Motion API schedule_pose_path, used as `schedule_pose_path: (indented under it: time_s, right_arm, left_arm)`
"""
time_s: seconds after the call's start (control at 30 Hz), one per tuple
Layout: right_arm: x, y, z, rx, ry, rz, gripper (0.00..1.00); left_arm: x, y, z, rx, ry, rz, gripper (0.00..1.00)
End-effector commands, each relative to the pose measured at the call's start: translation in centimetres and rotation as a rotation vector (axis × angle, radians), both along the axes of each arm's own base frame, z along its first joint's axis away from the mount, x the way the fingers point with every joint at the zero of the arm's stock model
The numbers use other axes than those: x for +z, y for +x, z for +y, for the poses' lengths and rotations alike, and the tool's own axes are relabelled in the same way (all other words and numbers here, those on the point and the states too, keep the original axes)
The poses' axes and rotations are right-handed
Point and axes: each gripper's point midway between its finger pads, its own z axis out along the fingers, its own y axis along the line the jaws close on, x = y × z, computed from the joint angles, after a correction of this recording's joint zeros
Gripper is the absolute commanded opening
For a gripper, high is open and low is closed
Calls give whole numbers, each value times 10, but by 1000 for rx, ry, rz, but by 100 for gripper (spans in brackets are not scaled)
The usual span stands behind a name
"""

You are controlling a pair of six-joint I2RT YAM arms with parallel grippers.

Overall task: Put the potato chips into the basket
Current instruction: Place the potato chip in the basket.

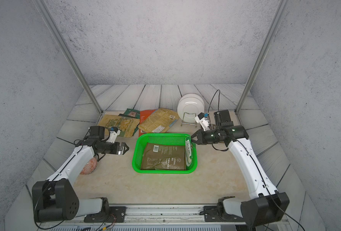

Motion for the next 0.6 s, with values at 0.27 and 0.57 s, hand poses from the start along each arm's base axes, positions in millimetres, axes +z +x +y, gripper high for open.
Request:
schedule_pose_path:
  time_s: [0.27, 0.57]
  right_arm:
    - [-19, 16, 68, 80, 34, 11, 1]
    - [-47, 41, 133, 81, 97, 54, 16]
  left_arm:
    - [6, 1, -4, -22, -5, -9, 100]
    - [6, 1, -3, -21, -4, -6, 100]
